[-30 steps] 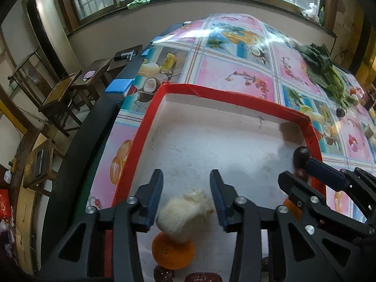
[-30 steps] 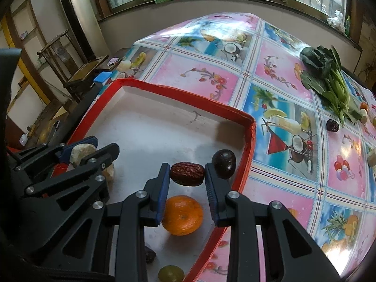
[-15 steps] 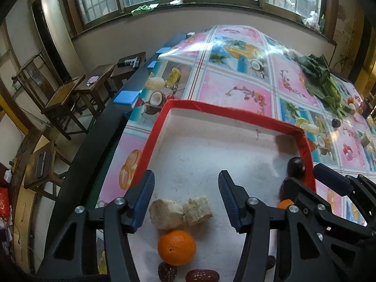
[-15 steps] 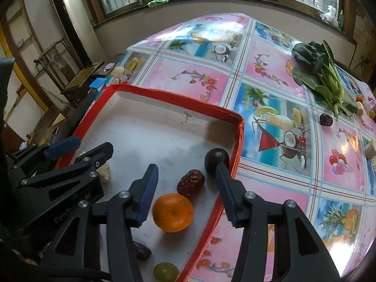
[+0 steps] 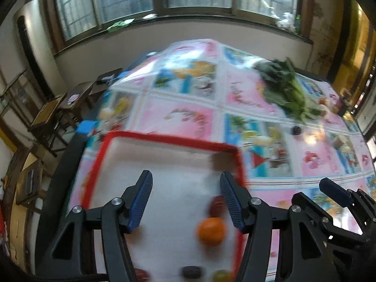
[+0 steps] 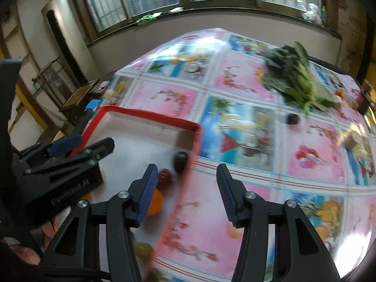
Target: Organize fruits
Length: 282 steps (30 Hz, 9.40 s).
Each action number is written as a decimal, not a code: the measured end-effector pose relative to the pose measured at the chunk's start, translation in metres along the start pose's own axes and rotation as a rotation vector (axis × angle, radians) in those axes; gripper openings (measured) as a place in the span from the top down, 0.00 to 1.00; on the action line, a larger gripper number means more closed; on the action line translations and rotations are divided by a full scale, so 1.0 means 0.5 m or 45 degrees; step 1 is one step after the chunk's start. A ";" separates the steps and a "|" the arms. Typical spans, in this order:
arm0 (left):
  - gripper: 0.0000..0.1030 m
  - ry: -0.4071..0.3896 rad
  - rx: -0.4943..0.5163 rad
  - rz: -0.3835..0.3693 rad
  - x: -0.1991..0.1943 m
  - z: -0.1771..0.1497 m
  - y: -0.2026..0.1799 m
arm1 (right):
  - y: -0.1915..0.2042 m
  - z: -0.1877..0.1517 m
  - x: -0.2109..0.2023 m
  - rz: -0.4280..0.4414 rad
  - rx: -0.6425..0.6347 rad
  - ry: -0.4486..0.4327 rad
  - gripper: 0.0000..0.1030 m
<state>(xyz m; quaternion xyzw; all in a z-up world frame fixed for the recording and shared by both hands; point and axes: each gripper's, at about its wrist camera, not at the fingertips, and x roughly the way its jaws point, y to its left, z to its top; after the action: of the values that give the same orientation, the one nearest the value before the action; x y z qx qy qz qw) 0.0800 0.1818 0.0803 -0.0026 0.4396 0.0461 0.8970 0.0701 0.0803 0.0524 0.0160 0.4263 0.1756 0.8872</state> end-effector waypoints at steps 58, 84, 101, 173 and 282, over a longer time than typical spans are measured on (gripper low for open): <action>0.72 0.075 0.234 -0.270 0.253 0.115 -0.376 | -0.571 0.043 0.040 -0.333 0.287 0.026 0.62; 0.74 0.058 0.148 -0.291 0.121 0.040 -0.358 | -0.514 0.004 -0.022 -0.258 0.278 -0.012 0.62; 0.74 0.005 0.056 -0.218 -0.038 -0.018 -0.223 | -0.372 -0.051 -0.125 -0.175 0.207 -0.045 0.62; 0.74 0.091 -0.161 0.050 0.048 -0.037 0.182 | 0.138 0.065 0.070 0.000 -0.205 0.065 0.61; 0.21 -0.071 -0.275 0.034 -0.182 -0.171 0.129 | 0.013 -0.134 -0.143 0.019 -0.081 -0.016 0.20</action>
<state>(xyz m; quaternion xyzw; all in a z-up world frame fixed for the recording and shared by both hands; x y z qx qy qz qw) -0.0483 0.2351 0.1023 -0.0920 0.4071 0.1052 0.9026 -0.0239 0.0549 0.0646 -0.0080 0.4148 0.1955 0.8886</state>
